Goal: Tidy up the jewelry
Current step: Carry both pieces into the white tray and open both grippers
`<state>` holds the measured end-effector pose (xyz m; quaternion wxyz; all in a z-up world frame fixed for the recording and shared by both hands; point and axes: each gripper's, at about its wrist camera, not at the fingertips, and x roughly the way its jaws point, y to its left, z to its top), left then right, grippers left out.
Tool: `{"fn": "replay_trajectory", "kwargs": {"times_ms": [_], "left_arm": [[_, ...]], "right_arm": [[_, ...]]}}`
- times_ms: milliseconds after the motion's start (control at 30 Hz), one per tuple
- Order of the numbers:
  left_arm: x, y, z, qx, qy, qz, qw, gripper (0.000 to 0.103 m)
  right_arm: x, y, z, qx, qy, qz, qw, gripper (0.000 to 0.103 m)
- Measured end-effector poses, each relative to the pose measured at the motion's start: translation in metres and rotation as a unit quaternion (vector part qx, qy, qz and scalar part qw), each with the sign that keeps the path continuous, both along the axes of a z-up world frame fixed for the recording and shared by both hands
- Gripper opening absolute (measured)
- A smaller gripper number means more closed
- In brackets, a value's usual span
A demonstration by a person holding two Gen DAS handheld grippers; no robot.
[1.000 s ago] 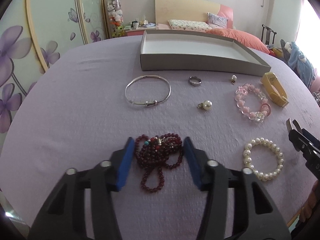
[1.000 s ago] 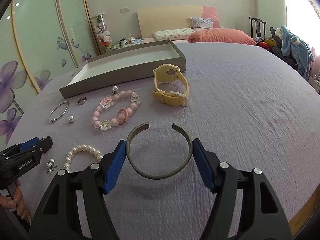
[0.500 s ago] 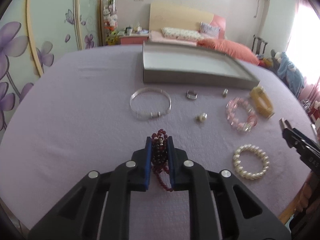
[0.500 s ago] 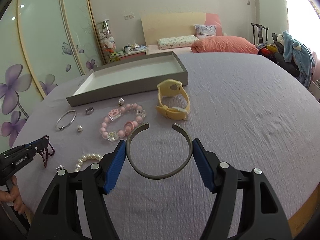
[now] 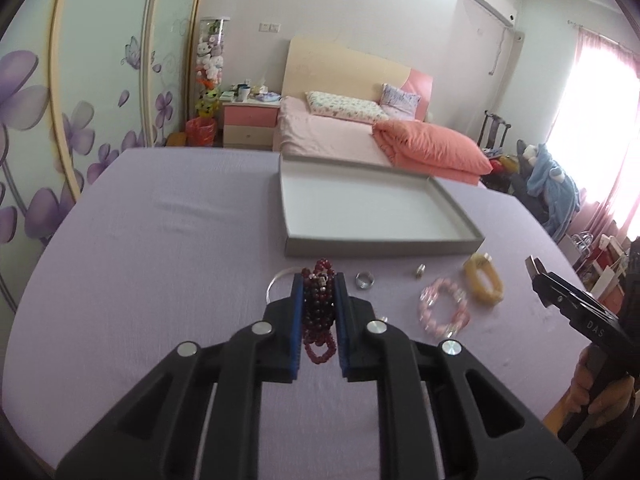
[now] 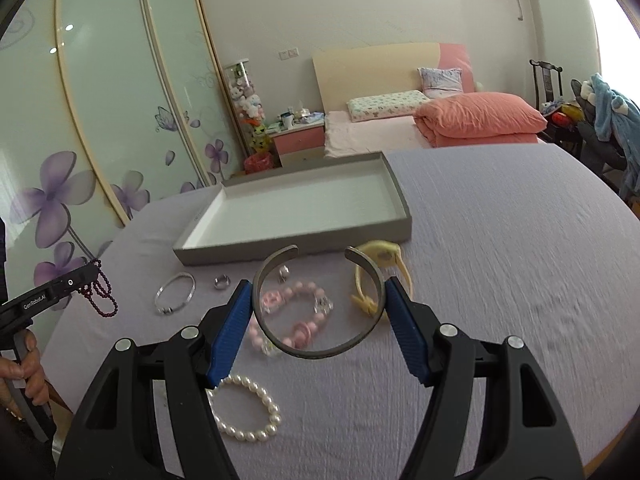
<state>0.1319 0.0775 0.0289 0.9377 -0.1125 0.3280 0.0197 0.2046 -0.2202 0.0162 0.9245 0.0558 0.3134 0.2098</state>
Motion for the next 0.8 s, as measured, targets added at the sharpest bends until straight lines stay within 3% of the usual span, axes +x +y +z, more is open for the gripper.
{"fn": "replay_trajectory", "kwargs": {"times_ms": [233,400,567,800], "left_arm": [[0.039,-0.003,0.036,-0.009,-0.021,-0.028,0.9993,0.014],[0.090,-0.005,0.053,-0.015,-0.029,-0.034,0.9989,0.014],[0.150,-0.007,0.045,-0.030,-0.017,-0.035,0.9988,0.014],[0.231,-0.007,-0.001,-0.039,0.048,-0.025,0.9978,0.014]], "right_arm": [[0.036,0.014,0.043,-0.011,-0.038,0.018,0.999,0.068],[0.077,0.029,0.056,-0.020,-0.041,0.022,0.999,0.068],[0.138,0.050,0.042,-0.038,-0.003,0.021,0.999,0.068],[0.223,0.074,-0.015,-0.067,0.108,0.015,0.992,0.068]]}}
